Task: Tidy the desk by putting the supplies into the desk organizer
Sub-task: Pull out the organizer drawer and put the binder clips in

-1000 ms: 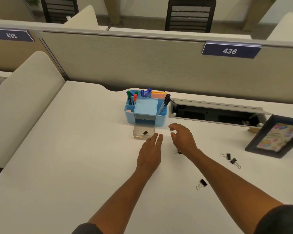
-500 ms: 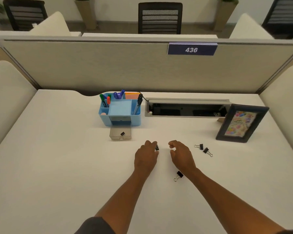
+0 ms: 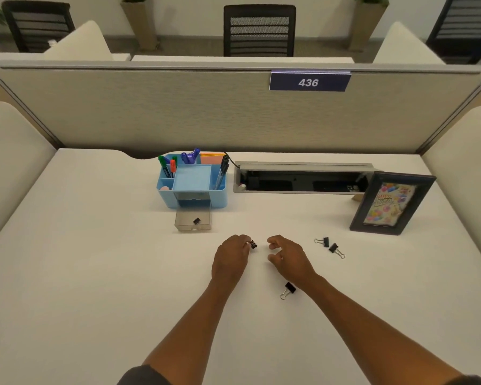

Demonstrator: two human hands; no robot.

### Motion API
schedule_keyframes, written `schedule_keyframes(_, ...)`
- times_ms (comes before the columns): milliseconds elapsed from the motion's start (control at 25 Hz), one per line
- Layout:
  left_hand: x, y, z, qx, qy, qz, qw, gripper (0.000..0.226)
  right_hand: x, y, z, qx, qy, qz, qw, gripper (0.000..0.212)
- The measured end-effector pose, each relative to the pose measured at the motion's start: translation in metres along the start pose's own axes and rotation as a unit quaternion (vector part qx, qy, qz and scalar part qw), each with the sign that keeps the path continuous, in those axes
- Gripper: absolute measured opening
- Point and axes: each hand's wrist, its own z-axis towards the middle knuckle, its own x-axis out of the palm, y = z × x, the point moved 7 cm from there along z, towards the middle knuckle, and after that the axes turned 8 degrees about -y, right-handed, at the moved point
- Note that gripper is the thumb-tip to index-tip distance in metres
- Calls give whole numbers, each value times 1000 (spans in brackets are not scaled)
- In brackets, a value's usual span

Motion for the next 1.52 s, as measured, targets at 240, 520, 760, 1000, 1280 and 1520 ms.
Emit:
schedule_keyframes(240, -26, 8, -1, -5, -41, -94, 995, 15, 16, 44, 9, -64, 10, 62, 996, 33)
schedule_keyframes(520, -67, 40, 11, -83, -84, -193, 974, 17, 37, 103, 29, -115, -13, 56, 992, 9)
schedule_keyframes(760, -96, 74, 24, -47, -94, 66, 992, 50, 51, 138, 72, -93, -51, -7, 994, 15)
schedule_keyframes(1000, -77, 118, 24, -23, 37, 165, 985, 64, 73, 167, 109, -96, -54, -100, 989, 22)
schedule_keyframes(1280, -81, 129, 27, -30, 40, 115, 992, 66, 101, 171, 124, -88, -19, -185, 979, 20)
schedule_keyframes(1520, -79, 126, 24, -31, 29, 95, 995, 69, 111, 164, 123, -91, -18, -221, 971, 18)
